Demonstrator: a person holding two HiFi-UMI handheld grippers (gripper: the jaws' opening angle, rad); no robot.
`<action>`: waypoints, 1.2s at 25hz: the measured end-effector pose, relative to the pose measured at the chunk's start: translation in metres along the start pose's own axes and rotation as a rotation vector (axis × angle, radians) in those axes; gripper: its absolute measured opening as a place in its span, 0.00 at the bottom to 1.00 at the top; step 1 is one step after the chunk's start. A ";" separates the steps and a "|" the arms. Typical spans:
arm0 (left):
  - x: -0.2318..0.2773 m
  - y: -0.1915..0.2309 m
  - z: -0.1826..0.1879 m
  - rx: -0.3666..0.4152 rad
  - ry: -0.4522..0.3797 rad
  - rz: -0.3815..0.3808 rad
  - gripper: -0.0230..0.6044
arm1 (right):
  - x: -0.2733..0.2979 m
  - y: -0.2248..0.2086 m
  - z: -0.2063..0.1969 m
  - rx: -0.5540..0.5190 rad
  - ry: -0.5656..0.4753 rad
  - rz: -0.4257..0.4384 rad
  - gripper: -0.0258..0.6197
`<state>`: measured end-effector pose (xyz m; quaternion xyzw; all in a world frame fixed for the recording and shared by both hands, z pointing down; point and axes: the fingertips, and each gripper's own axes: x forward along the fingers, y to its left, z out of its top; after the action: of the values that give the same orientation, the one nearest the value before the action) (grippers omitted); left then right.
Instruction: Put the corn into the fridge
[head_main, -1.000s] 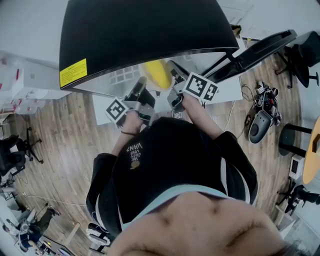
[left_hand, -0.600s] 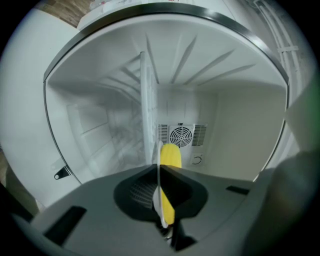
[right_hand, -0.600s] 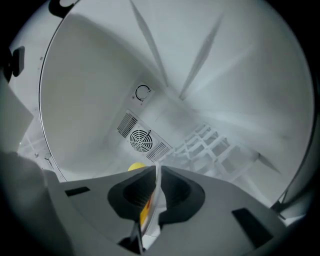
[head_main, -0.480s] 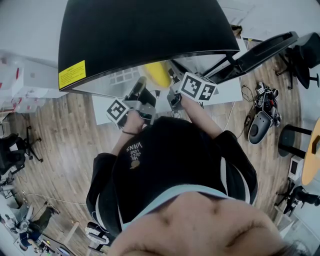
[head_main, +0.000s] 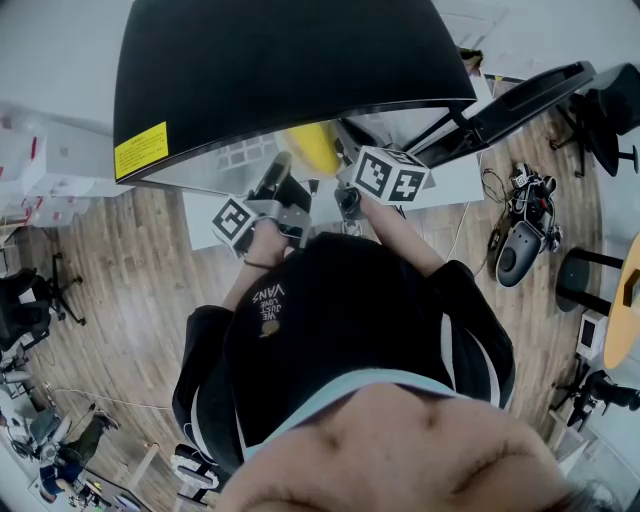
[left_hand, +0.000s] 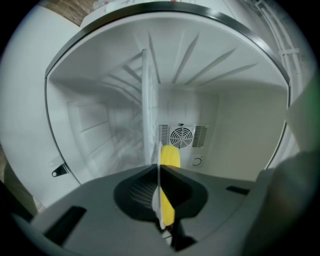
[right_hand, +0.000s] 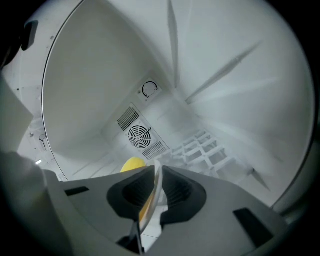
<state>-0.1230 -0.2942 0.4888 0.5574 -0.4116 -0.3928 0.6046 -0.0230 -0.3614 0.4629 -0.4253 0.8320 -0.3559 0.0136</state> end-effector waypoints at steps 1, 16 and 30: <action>0.000 0.000 0.000 0.000 0.000 -0.001 0.08 | 0.000 -0.001 0.000 -0.014 0.004 -0.009 0.10; 0.002 -0.004 0.001 0.001 -0.015 0.006 0.08 | -0.001 -0.002 0.001 -0.076 0.005 -0.050 0.18; 0.004 -0.005 0.007 0.057 -0.036 0.041 0.08 | -0.014 0.004 0.006 -0.095 -0.036 -0.027 0.22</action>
<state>-0.1278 -0.3006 0.4846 0.5587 -0.4445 -0.3785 0.5890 -0.0151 -0.3533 0.4524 -0.4430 0.8417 -0.3087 0.0035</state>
